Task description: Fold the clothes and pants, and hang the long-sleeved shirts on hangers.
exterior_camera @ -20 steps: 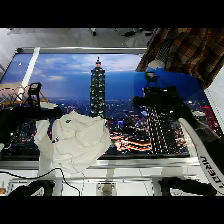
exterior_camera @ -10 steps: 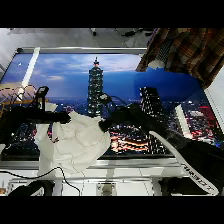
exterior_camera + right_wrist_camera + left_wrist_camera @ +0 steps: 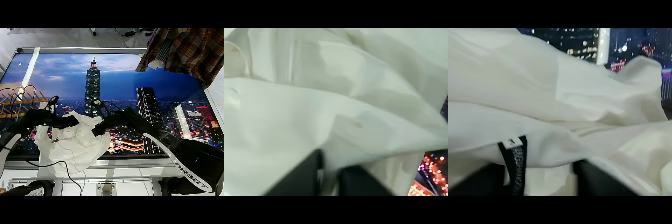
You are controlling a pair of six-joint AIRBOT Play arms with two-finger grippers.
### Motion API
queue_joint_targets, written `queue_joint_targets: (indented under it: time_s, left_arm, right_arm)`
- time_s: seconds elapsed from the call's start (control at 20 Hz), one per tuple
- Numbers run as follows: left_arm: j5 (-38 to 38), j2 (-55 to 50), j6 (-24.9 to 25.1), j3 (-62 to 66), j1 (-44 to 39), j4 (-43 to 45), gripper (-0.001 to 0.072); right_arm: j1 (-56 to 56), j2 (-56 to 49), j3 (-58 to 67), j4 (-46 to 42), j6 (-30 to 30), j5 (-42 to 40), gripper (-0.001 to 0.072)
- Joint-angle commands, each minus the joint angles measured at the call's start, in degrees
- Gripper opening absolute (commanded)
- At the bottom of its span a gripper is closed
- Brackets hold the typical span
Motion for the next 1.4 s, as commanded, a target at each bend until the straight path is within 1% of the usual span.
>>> queue_joint_targets:
  time_s: [0.0,0.1,0.2,0.25,0.35,0.45,0.65,0.8,0.9,1.0,1.05,1.1,1.15,1.2,1.25,1.3,1.35]
  left_arm:
    - [-2.6,-2.3,1.3,0.0,0.1,-3.8,0.0026]
    - [-2.8,-0.5,1.2,1.0,0.8,-3.8,0.0028]
    - [-2.8,3.7,1.3,3.0,1.7,-3.8,0.0027]
    - [-2.8,6.2,1.3,4.1,2.2,-3.8,0.0026]
    - [-2.8,11.1,1.5,6.8,3.1,-3.6,0.0026]
    - [-2.8,15.7,2.9,10.1,3.8,-3.5,0.0025]
    - [-2.9,22.8,3.0,19.5,3.6,-3.4,0.0025]
    - [-3.4,26.0,3.3,27.9,3.6,-3.4,0.0025]
    - [-3.4,27.3,4.3,33.0,3.6,-3.4,0.0025]
    - [-2.0,28.4,4.3,34.9,3.4,-3.4,0.0027]
    - [1.5,28.4,4.3,34.9,3.2,-3.4,0.0028]
    - [6.5,27.8,4.3,34.7,3.1,-3.5,0.0036]
    - [12.0,26.5,4.2,34.0,2.2,-3.7,0.0149]
    - [15.4,25.2,4.2,32.3,1.3,-3.7,0.0275]
    - [16.9,23.7,4.1,29.3,-0.2,-4.1,0.0426]
    - [16.5,22.2,3.8,25.9,-1.7,-4.3,0.0461]
    - [15.3,20.3,3.9,22.1,-3.4,-4.3,0.0461]
  right_arm:
    - [-0.2,-0.1,0.7,-2.4,0.8,-1.1,0.0045]
    - [-1.4,1.5,3.2,-5.0,0.7,-5.4,0.0045]
    - [-4.2,5.0,6.8,-7.8,0.2,-9.5,0.0044]
    - [-5.9,7.3,8.3,-8.6,-1.3,-11.0,0.0044]
    - [-9.2,12.7,11.3,-8.7,-6.1,-13.2,0.0044]
    - [-11.9,17.8,13.7,-8.8,-11.0,-15.1,0.0044]
    - [-15.6,25.6,17.6,-9.1,-16.5,-15.1,0.0044]
    - [-17.3,28.0,22.4,-10.4,-17.7,-13.6,0.0044]
    - [-17.4,28.3,26.3,-10.6,-20.1,-13.9,0.0043]
    - [-17.4,28.3,28.5,-7.6,-20.8,-15.9,0.0043]
    - [-17.4,28.2,28.6,-6.4,-20.8,-18.2,0.0043]
    - [-17.4,28.1,28.3,-5.3,-20.8,-21.4,0.0044]
    - [-17.3,28.1,27.5,-4.3,-20.8,-24.4,0.0044]
    - [-16.7,28.1,26.3,-3.7,-20.8,-27.7,0.0044]
    - [-15.7,28.1,25.0,-3.8,-20.8,-31.0,0.0045]
    - [-14.5,28.2,22.9,-3.8,-20.8,-34.6,0.0045]
    - [-13.3,28.3,20.1,-3.8,-20.8,-37.8,0.0045]
